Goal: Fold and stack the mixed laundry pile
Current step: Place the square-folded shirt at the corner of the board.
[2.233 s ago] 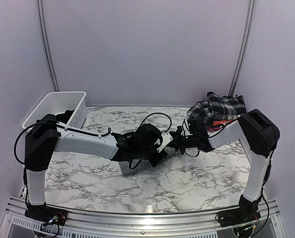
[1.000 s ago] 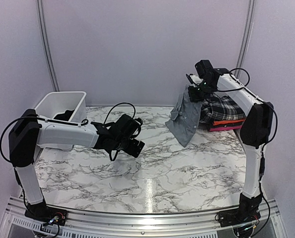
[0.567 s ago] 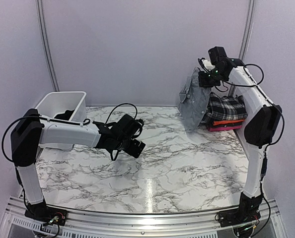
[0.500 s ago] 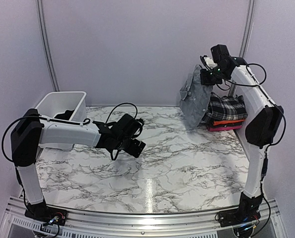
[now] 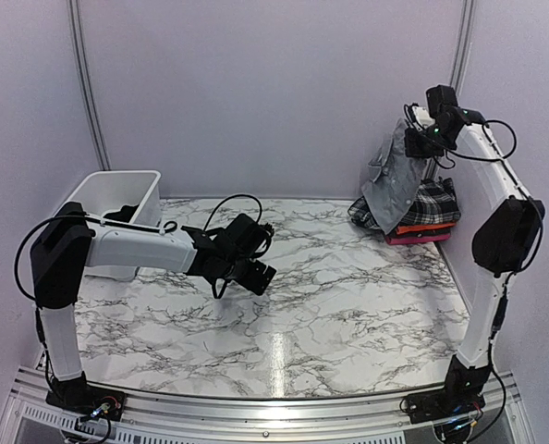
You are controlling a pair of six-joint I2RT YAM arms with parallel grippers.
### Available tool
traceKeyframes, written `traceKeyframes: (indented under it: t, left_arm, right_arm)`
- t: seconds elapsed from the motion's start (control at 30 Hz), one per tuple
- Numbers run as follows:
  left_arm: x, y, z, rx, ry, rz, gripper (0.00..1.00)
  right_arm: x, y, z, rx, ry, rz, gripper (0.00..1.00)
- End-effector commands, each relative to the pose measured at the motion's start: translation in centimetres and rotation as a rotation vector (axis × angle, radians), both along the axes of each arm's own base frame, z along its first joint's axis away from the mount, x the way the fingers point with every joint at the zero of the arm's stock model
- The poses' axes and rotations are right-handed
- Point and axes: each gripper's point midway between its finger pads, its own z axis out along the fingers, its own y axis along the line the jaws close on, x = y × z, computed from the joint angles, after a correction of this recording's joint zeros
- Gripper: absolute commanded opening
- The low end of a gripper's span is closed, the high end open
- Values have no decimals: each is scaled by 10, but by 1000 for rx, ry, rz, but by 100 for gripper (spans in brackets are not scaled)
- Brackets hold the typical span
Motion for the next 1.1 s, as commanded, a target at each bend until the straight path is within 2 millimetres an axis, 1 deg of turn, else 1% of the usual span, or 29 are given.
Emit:
traceKeyframes:
  t: [0.0, 0.03, 0.07, 0.1, 0.2, 0.3, 0.43, 0.57, 0.6, 0.63, 0.67, 0.7, 0.73, 0.8, 0.9, 1.0, 1.03, 1.07]
  left_arm:
    - [2, -1, -3, 3, 30, 1, 99]
    - [2, -2, -3, -2, 34, 2, 99]
    - [2, -2, -3, -4, 37, 3, 99]
    - [2, -1, -4, -3, 38, 6, 99]
    - [2, 2, -5, 0, 41, 18, 99]
    - [2, 7, -8, 5, 47, 27, 99]
    - [4, 11, -11, 16, 54, 33, 99]
    - [9, 15, -10, 18, 57, 42, 99]
    - [11, 16, -10, 20, 56, 44, 99]
    - [12, 16, -9, 21, 56, 44, 99]
    - [13, 16, -8, 22, 54, 46, 99]
    - [14, 17, -8, 25, 52, 49, 99]
    - [16, 18, -7, 26, 50, 53, 99]
    - [20, 19, -4, 26, 47, 64, 99]
    - [25, 21, 2, 20, 37, 83, 99]
    - [33, 25, 11, -12, 26, 121, 99]
    - [35, 26, 14, -32, 31, 129, 99]
    - [36, 25, 18, -58, 38, 134, 99]
  right_arm:
    - [22, -35, 8, -94, -96, -33, 0]
    - [27, -37, 4, -111, -99, -36, 0]
    - [31, -52, 2, -125, -103, -63, 0]
    - [35, -64, -1, -129, -103, -86, 0]
    - [44, -95, -9, -135, -98, -147, 0]
    - [47, -124, -17, -130, -98, -198, 0]
    - [52, -153, -35, -126, -97, -254, 0]
    - [50, -183, -53, -145, -77, -335, 0]
    - [50, -188, -58, -158, -69, -347, 7]
    - [50, -190, -62, -170, -60, -357, 20]
    - [50, -193, -65, -181, -54, -365, 35]
    - [50, -194, -67, -187, -50, -372, 48]
    - [49, -196, -68, -193, -48, -382, 54]
    - [48, -198, -62, -201, -58, -394, 61]
    - [42, -200, -42, -211, -90, -410, 70]
    - [36, -193, -29, -192, -114, -382, 72]
    - [33, -187, -23, -173, -125, -357, 72]
    - [31, -181, -22, -154, -129, -332, 72]
